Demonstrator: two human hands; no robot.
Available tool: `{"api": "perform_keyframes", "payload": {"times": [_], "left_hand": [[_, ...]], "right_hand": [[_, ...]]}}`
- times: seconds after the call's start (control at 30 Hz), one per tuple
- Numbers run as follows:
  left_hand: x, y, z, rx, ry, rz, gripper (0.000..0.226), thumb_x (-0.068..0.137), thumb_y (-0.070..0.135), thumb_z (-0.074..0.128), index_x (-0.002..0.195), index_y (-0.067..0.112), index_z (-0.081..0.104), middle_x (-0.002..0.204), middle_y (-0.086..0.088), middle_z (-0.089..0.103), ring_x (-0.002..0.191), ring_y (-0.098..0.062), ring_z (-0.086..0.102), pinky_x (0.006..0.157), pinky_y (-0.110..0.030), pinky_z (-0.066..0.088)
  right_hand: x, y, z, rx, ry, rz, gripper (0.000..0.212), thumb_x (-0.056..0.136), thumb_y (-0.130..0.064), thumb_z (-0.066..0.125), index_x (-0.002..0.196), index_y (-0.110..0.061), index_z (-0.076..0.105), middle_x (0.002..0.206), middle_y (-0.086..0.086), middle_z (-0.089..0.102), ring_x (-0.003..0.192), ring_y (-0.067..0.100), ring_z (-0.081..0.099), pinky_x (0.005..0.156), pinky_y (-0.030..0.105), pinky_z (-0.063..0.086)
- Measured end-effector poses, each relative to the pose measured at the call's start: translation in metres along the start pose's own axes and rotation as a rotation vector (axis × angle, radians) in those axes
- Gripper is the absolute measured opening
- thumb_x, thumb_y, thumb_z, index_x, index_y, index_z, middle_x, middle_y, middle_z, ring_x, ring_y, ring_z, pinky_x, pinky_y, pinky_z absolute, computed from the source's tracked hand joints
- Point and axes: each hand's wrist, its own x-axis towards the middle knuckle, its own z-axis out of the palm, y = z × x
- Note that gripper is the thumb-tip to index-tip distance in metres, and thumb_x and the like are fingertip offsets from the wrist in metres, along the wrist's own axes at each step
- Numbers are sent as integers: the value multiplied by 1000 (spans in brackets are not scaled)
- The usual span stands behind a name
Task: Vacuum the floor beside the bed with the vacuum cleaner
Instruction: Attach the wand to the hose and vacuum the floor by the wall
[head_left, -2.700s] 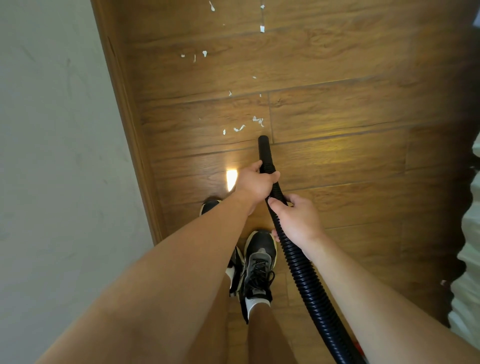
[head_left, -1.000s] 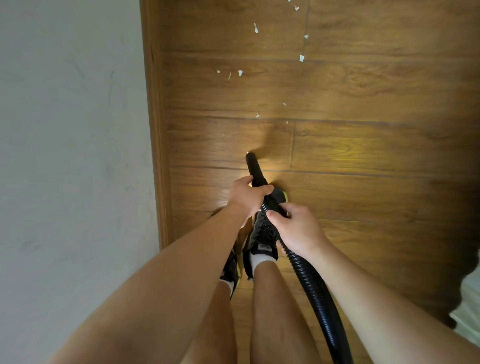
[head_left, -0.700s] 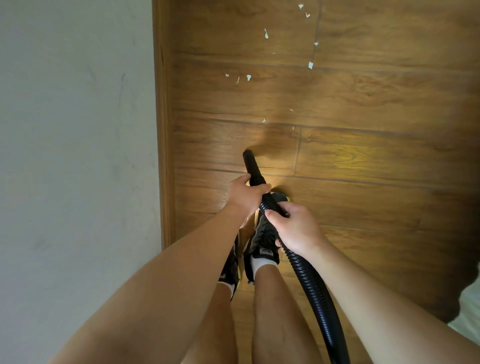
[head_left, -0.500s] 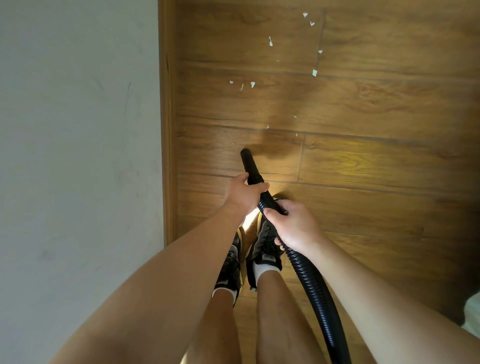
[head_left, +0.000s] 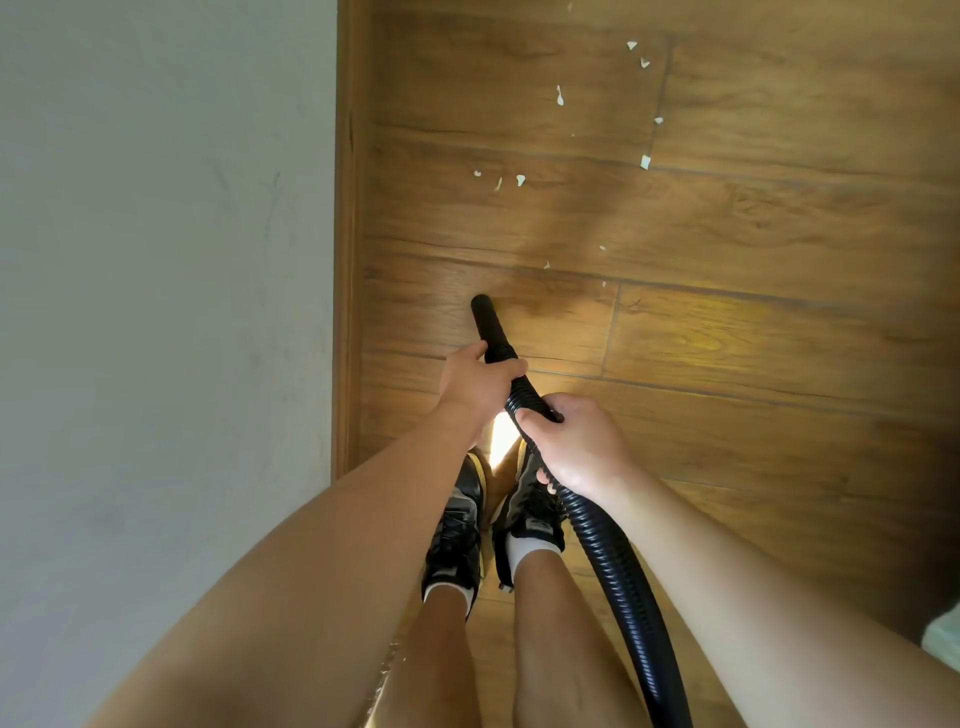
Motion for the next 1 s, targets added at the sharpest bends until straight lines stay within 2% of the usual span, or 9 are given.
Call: {"api": "perform_keyframes", "payload": {"times": [0.13,0.27,0.33,0.4,0.53,0.63,0.73,0.87,1.0], "left_hand": [[-1,5,4,29,-18,29,69,88,20,77,151,14,48,126,-3,63,96,-13,61,62,-13,43],[-5,12,11,28,-59,26,66,90,18,75,150,13,47,112,5,60,87,-7,57,58,-9,39],[-8,17,14,43,-79,21,67,89,17,76,149,13,47,103,5,62,85,-8,62,65,-14,48],[-9,23,17,45,-91,17,66,88,16,77,148,13,49,102,2,65,92,-17,69,78,-28,60],[-8,27,23,17,-104,8,66,87,15,78,147,13,50,110,-7,70,95,-26,73,86,-43,62],[-5,30,27,50,-117,30,59,86,20,79,141,16,56,111,-3,70,96,-23,73,89,-43,61],[-3,34,31,95,-142,42,54,86,24,79,136,16,61,108,-2,72,95,-21,73,89,-42,61],[1,40,38,105,-172,48,47,88,19,77,132,14,61,101,-2,69,96,-24,71,89,-41,61],[2,44,44,124,-198,45,63,89,19,77,146,17,51,102,1,67,97,-22,71,93,-42,60]], "right_hand": [[-3,1,-2,21,29,-1,19,100,-32,56,102,-15,64,61,3,60,45,19,61,44,27,45],[-7,2,-10,44,43,7,19,100,-32,56,99,-15,64,59,2,59,43,17,60,43,26,44],[-9,1,-16,54,49,3,17,100,-33,56,102,-18,65,60,1,60,43,16,60,42,25,45],[-11,0,-20,57,57,-3,15,100,-34,57,103,-22,65,61,1,61,43,15,61,42,26,46],[-12,1,-25,59,82,-25,12,99,-35,58,95,-26,65,64,4,64,46,17,62,44,28,48],[-11,2,-28,61,101,-31,17,99,-37,57,92,-24,65,66,7,66,50,22,63,47,32,49],[-11,3,-29,94,121,-26,18,100,-36,57,91,-23,65,61,2,63,46,19,62,44,29,47],[-12,4,-31,152,150,-16,15,100,-36,58,93,-24,65,62,2,63,48,19,63,46,31,49],[-12,5,-36,209,169,-17,11,98,-35,61,93,-28,66,63,2,64,50,21,64,51,39,54]]}}
